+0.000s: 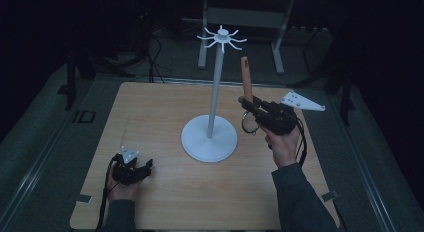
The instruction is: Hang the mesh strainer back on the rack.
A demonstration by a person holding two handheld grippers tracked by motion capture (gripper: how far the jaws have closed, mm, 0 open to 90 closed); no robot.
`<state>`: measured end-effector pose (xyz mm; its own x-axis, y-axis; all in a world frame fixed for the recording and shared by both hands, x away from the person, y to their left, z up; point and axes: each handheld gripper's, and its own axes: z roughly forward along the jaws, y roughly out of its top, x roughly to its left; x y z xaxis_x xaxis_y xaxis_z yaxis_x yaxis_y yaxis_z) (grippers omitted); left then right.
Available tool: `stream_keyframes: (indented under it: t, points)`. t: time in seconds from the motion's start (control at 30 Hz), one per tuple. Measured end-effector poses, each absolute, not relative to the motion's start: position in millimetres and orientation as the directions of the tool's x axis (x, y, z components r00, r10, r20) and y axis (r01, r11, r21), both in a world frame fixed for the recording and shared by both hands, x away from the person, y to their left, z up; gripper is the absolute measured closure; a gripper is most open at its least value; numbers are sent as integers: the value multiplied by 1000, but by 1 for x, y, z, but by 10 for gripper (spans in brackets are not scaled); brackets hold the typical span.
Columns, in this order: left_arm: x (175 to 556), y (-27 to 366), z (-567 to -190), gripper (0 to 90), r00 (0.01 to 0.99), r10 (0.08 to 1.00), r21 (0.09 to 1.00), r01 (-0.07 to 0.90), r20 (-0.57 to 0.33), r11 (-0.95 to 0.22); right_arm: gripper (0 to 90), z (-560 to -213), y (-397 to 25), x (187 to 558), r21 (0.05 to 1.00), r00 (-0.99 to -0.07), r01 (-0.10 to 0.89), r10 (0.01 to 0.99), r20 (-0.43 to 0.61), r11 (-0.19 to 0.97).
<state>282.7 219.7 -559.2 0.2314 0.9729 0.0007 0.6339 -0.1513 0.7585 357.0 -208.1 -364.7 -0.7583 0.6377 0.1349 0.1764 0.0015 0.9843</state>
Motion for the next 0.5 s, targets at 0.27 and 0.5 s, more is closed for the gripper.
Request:
stream_keyframes:
  t: [0.27,0.5]
  points:
    - [282,220,-559,346,231,973,759,633,0,-150,700,-364,-210,357,984,-758,176,637,138,-3]
    - [282,220,-559,346,232,973,760,633,0,-151,700,-362,-210,357,985,-760,174,635,140,-9]
